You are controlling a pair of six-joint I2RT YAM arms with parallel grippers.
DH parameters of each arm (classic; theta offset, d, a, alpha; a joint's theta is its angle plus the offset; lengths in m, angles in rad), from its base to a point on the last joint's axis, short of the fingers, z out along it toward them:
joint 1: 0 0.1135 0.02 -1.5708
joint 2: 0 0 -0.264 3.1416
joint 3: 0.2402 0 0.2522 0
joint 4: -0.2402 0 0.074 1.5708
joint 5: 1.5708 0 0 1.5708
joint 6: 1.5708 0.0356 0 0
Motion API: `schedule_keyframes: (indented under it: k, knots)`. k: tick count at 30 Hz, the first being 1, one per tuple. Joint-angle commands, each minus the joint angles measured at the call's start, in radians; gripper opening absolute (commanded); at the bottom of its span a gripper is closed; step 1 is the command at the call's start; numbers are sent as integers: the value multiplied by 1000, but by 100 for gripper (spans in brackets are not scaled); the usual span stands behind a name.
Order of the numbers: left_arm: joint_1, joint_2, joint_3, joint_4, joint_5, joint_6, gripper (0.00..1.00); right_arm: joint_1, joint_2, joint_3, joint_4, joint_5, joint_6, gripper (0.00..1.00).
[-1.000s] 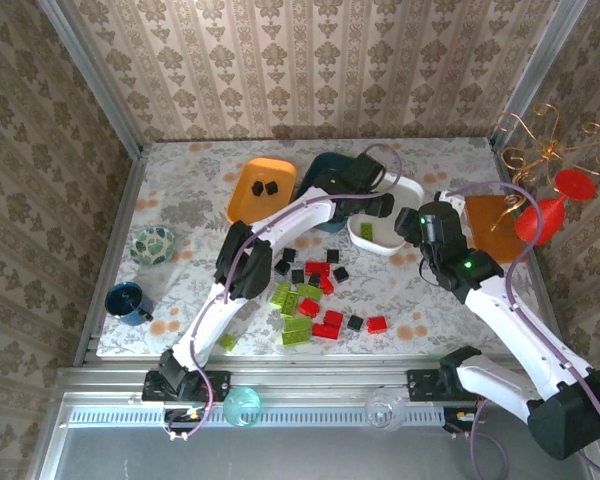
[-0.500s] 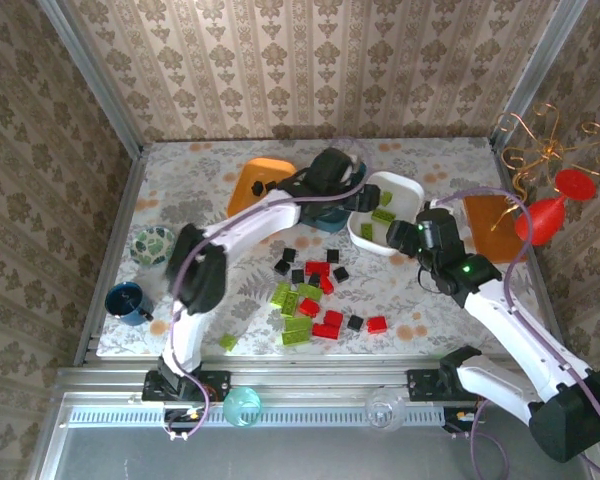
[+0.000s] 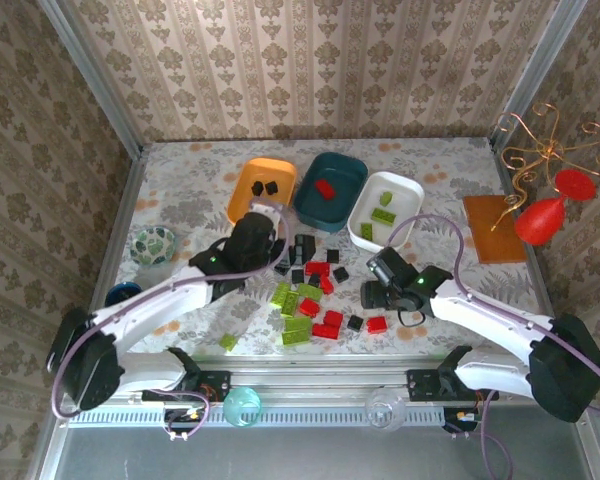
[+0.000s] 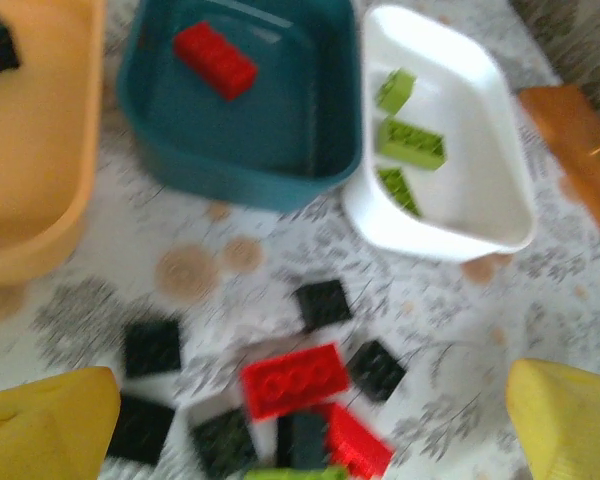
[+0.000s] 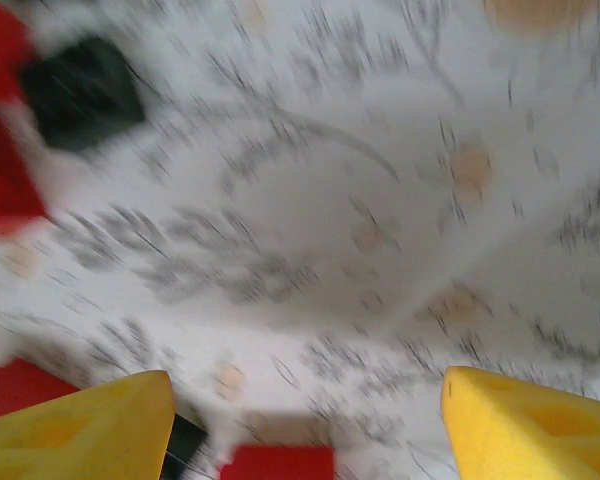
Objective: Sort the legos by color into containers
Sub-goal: Pick up the lego from the bottom-center of the table.
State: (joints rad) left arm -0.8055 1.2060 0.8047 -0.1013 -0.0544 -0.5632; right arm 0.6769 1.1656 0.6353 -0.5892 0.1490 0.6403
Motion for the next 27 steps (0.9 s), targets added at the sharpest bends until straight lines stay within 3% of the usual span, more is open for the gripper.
schedule_keyframes:
  k: [1, 12, 18, 27]
  knots:
    - [-7, -112, -70, -72, -87, -17, 100, 36, 20, -18, -94, -21, 55, 72]
    - [-3, -300, -182, -226, -180, -41, 100, 142, 16, -27, -95, -77, 73, 71]
    - [5, -294, -190, -234, -174, -51, 100, 160, 5, -39, -103, -83, 79, 74]
    - [14, -274, -196, -213, -159, -56, 100, 175, 53, -65, -80, -83, 79, 70]
